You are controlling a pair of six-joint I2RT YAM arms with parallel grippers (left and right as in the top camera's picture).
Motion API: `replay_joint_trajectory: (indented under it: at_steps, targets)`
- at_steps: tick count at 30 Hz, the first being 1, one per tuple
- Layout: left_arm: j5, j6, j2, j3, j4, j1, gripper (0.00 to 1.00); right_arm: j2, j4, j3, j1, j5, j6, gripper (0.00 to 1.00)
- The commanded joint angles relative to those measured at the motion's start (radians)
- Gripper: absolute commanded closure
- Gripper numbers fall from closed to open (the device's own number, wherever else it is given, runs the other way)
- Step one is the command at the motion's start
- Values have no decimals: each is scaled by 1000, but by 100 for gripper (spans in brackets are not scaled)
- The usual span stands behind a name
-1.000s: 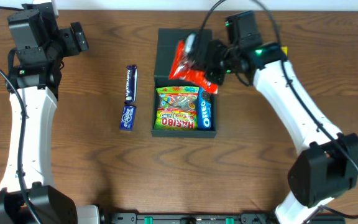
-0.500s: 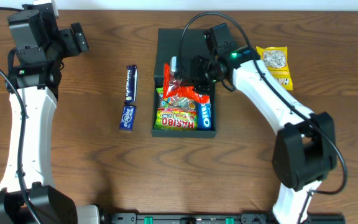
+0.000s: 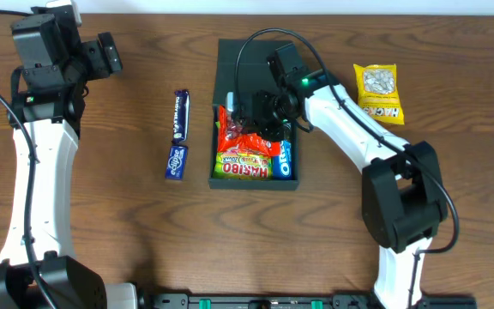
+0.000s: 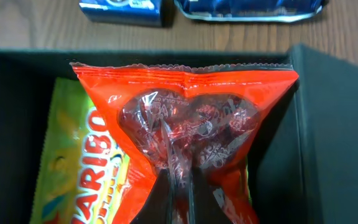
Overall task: Pack container
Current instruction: 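Lower the red bag into the box and push it down, then withdraw the right gripper and move it over the yellow Hacks bag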
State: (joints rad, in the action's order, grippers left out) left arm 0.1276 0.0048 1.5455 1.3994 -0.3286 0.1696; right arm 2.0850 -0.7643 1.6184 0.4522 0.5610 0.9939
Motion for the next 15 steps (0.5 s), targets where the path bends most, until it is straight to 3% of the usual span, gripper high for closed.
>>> replay_joint_trajectory:
  at_steps: [1, 3, 5, 8, 15]
  targets:
    - [-4, 19, -5, 10, 2, 7, 5, 23, 14, 4, 6, -35, 5, 99]
    - [-4, 19, -5, 10, 1, 7, 5, 30, 25, 4, 6, -37, 5, 99]
    - [-4, 19, -5, 10, 1, 7, 5, 36, 42, 4, 6, -38, -19, 78]
    - [-4, 19, -5, 10, 0, 7, 5, 36, 79, 4, 6, -37, -87, 1]
    - [-4, 18, -5, 10, -4, 7, 5, -73, 214, 11, 5, -21, -331, 1]
